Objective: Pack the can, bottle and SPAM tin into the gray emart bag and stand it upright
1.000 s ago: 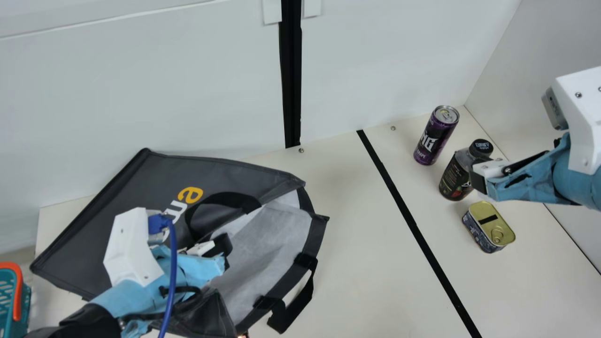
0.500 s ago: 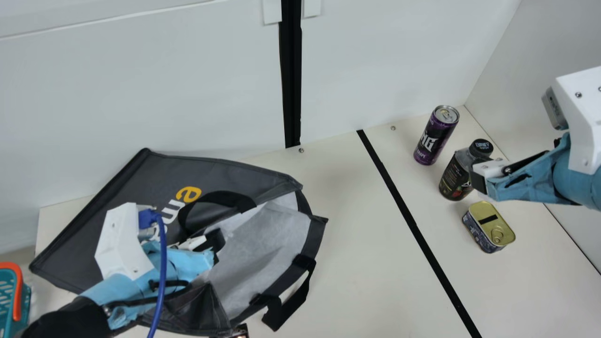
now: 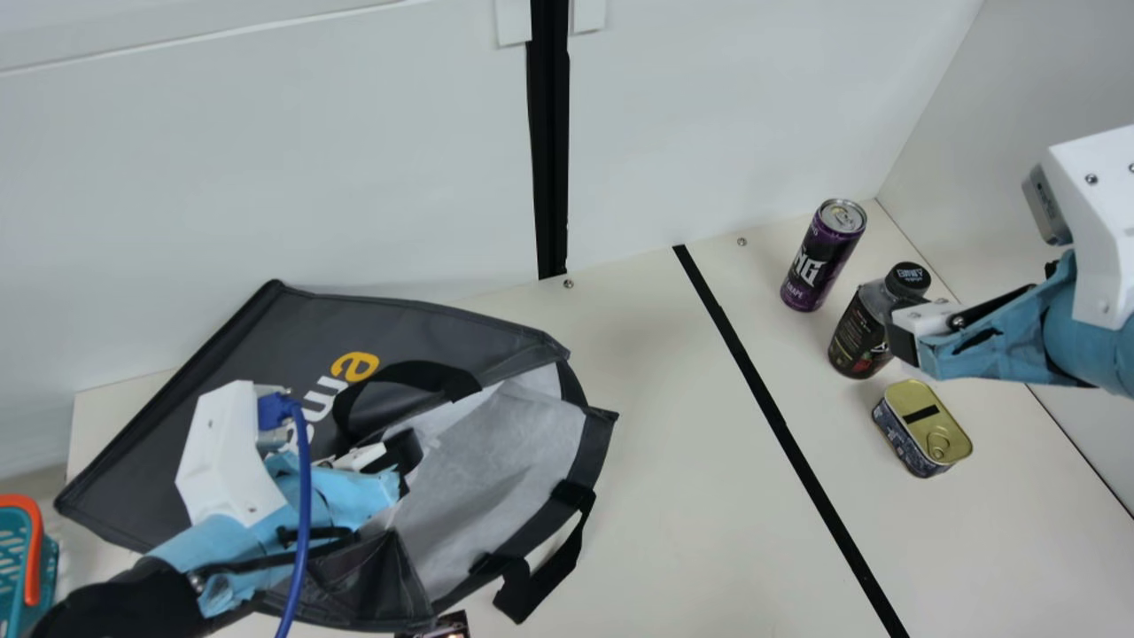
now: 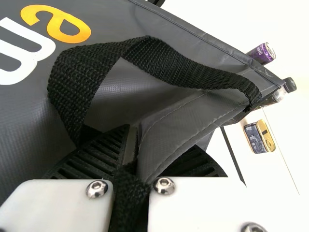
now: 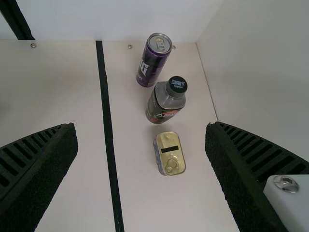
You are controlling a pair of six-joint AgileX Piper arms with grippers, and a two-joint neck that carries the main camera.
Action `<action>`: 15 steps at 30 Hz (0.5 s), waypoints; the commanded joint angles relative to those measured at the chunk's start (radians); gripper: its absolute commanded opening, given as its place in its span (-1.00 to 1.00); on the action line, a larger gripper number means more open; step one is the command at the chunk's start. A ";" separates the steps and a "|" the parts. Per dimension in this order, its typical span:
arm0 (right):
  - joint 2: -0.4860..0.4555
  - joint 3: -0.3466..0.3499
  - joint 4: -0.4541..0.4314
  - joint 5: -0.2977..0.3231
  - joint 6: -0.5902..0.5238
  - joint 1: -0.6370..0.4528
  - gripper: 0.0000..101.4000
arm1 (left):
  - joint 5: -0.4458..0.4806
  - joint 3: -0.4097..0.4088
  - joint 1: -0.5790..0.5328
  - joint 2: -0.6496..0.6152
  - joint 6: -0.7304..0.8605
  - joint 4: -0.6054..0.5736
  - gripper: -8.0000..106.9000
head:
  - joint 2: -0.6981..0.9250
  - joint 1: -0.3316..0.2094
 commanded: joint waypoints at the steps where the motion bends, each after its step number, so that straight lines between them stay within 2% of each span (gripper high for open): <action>1: 0.000 0.000 0.000 0.000 0.000 0.000 0.87 | 0.000 0.000 0.000 0.000 0.000 0.000 -1.00 | -0.001 -0.023; 15: 0.000 0.000 0.000 0.000 0.000 0.000 0.87 | 0.000 0.000 0.000 0.000 0.000 0.000 -1.00 | -0.001 -0.023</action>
